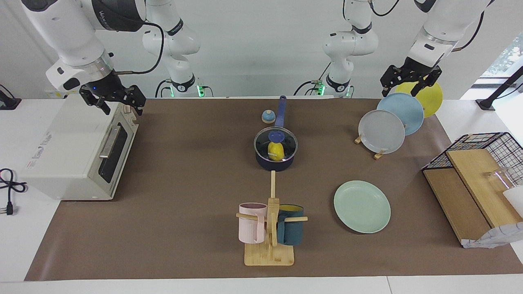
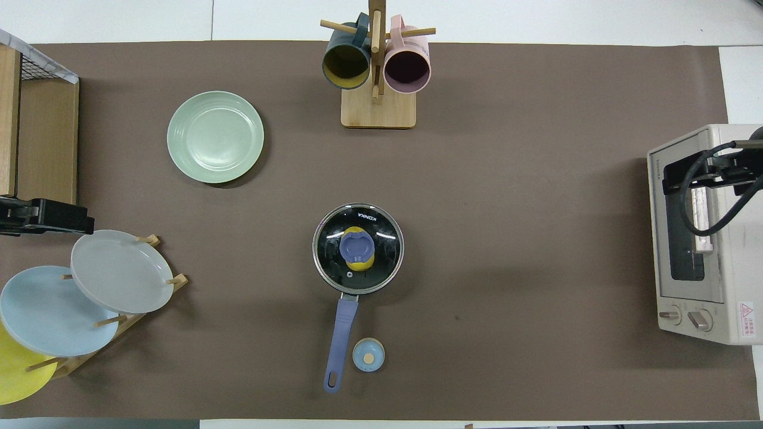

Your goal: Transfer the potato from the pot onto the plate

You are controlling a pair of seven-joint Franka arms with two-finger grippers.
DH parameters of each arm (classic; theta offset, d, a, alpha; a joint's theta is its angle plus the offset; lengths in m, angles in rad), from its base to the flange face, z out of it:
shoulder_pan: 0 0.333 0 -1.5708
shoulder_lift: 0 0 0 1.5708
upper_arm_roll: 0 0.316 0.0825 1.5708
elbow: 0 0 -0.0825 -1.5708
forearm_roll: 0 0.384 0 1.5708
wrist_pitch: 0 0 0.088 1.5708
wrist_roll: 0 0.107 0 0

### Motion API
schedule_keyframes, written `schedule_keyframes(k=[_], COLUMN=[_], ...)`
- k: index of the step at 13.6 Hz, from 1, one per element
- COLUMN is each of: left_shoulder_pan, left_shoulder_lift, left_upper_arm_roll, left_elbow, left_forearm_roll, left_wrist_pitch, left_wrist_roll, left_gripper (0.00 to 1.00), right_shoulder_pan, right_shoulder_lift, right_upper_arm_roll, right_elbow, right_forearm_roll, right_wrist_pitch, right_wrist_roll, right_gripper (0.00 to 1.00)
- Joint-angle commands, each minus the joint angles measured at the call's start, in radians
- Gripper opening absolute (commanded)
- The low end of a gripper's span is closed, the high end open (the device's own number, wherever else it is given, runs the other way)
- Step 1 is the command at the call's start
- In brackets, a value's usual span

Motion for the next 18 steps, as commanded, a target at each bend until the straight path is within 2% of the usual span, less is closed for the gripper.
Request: schedule_keyframes(k=[1, 7, 9, 10, 11, 13, 16, 17, 18], left_shoulder_pan=[0.009, 0.008, 0.008, 0.008, 0.008, 0.008, 0.009, 0.009, 0.008], left_shoulder_lift=[-0.010, -0.010, -0.008, -0.008, -0.008, -0.008, -0.011, -0.011, -0.010], left_upper_arm_roll=[0.001, 0.001, 0.001, 0.001, 0.001, 0.001, 0.003, 0.003, 0.003], left_elbow=[-0.004, -0.005, -0.005, -0.005, -0.005, -0.005, -0.013, -0.011, -0.007], left_forearm_roll=[-0.017, -0.017, -0.019, -0.031, -0.036, -0.037, -0.040, -0.040, -0.039], left_wrist_pitch=[-0.011, -0.006, -0.004, -0.003, 0.000, 0.008, 0.019, 0.020, 0.026], left_wrist_roll=[0.017, 0.012, 0.012, 0.010, 0.007, 0.007, 0.007, 0.015, 0.018], left_gripper=[1.00, 1.00, 1.00, 1.00, 1.00, 1.00, 1.00, 1.00, 1.00], right_shoulder_pan=[-0.013, 0.003, 0.026, 0.047, 0.084, 0.249, 0.419, 0.472, 0.503], right_shoulder_lift=[-0.004, -0.008, -0.037, -0.034, -0.025, 0.050, 0.217, 0.245, 0.246], right_upper_arm_roll=[0.006, 0.012, 0.024, 0.026, 0.029, 0.029, 0.029, 0.029, 0.030], right_elbow=[-0.007, -0.013, -0.093, -0.101, -0.108, -0.058, 0.074, 0.086, 0.067], right_forearm_roll=[0.018, 0.019, 0.054, 0.074, 0.093, 0.084, 0.077, 0.079, 0.091], right_wrist_pitch=[-0.001, 0.005, 0.100, 0.153, 0.177, 0.212, 0.247, 0.263, 0.345], right_wrist_roll=[-0.027, -0.018, -0.025, -0.024, -0.009, 0.171, 0.411, 0.479, 0.546], right_gripper=[1.00, 1.00, 1.00, 1.00, 1.00, 1.00, 1.00, 1.00, 1.00])
